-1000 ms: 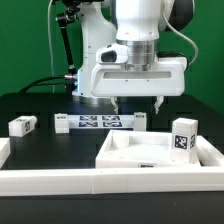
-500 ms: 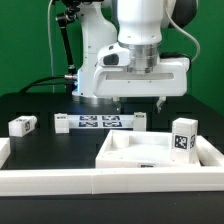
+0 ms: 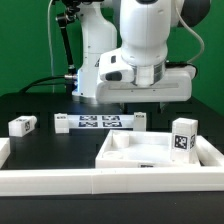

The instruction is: Assemble square table

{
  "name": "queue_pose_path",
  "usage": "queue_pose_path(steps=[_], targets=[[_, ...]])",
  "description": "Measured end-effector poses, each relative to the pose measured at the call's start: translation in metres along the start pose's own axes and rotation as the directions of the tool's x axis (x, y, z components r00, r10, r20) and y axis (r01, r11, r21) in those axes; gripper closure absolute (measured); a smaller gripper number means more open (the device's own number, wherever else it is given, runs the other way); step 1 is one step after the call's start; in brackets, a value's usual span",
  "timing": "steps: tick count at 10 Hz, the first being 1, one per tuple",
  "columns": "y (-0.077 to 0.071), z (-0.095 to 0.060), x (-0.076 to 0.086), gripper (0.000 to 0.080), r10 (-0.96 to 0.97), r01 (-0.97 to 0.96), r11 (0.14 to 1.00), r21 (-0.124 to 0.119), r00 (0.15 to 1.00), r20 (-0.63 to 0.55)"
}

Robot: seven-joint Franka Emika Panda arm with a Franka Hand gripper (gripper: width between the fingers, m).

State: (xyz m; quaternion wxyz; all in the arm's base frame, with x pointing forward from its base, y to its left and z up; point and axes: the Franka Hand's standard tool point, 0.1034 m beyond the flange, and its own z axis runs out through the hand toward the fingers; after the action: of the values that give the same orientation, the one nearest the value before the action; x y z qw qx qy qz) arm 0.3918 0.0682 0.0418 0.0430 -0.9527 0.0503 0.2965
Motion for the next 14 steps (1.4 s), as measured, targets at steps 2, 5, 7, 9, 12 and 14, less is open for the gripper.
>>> queue_pose_path(steps=[2,5,7,9,12,14], targets=[[0.003,0.008,-0.005,0.015,0.013,-0.011,1.0,-0.007,0.982,0.186],[0.008,0.021,-0.003,0.015,0.025,-0.021,1.0,-0.016,0.962,0.271],[0.009,0.025,-0.002,0.015,0.028,-0.024,1.0,-0.018,0.964,0.266],[0.01,0.031,-0.002,0.015,0.031,-0.026,0.999,-0.021,0.963,0.267],[0.01,0.042,-0.003,0.015,0.039,-0.033,0.999,-0.029,0.959,0.28],[0.007,0.046,-0.004,0.015,0.049,-0.04,0.999,-0.035,0.959,0.279]])
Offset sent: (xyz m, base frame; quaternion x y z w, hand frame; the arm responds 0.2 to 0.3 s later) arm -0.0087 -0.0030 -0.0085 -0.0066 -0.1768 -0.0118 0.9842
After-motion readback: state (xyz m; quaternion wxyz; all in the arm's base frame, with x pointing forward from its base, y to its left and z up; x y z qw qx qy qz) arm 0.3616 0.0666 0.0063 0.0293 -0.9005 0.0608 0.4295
